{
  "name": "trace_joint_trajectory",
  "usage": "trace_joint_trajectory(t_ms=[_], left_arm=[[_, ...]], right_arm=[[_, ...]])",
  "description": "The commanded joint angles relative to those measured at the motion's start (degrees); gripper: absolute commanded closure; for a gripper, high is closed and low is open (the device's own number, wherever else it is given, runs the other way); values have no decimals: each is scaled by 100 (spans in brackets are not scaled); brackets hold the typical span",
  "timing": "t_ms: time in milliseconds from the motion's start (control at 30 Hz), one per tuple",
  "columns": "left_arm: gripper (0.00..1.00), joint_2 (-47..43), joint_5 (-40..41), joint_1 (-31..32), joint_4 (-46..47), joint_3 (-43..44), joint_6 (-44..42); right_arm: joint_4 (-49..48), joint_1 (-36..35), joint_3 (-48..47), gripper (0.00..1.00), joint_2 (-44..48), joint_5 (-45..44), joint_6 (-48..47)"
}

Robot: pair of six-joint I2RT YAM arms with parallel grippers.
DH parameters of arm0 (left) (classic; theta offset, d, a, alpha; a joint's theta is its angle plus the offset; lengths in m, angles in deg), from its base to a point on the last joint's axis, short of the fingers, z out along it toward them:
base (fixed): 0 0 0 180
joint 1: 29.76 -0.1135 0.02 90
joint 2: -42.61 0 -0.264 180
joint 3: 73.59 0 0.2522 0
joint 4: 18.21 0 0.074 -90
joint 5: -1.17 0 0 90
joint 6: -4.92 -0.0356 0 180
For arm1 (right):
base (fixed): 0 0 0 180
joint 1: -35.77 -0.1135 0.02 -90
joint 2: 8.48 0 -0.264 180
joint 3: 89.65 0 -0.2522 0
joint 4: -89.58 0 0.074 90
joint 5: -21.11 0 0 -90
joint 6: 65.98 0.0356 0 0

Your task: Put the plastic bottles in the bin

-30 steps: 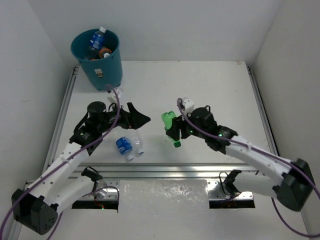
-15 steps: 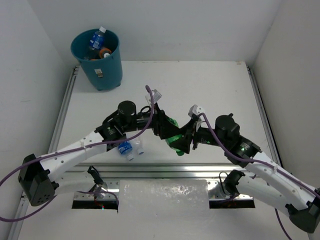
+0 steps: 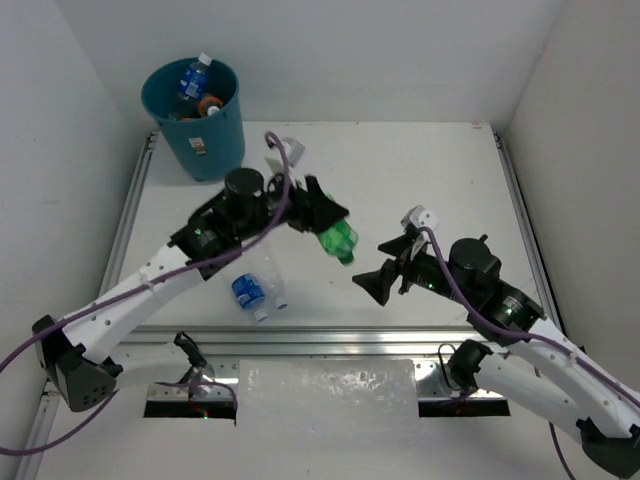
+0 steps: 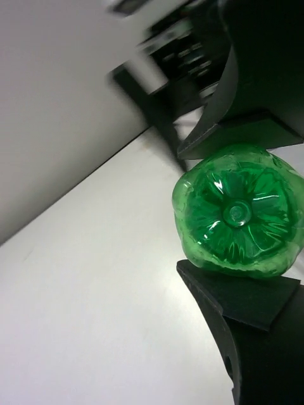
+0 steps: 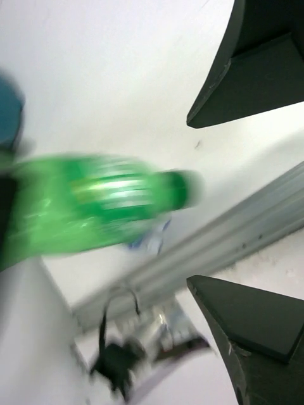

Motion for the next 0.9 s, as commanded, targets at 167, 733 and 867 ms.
trace_joint_trajectory(t_ms=[167, 733, 867], left_arm=[[100, 289, 2902, -2039, -1937, 2227, -128], [94, 4544, 3978, -4730, -1066, 7047, -1032], [69, 5185, 3732, -4810, -877, 7562, -1296]], right_arm=[[1715, -13, -661, 1, 422, -2821, 218], [2304, -4, -758, 1, 1047, -2180, 377], [2428, -13, -644, 1, 1169, -2206, 350]])
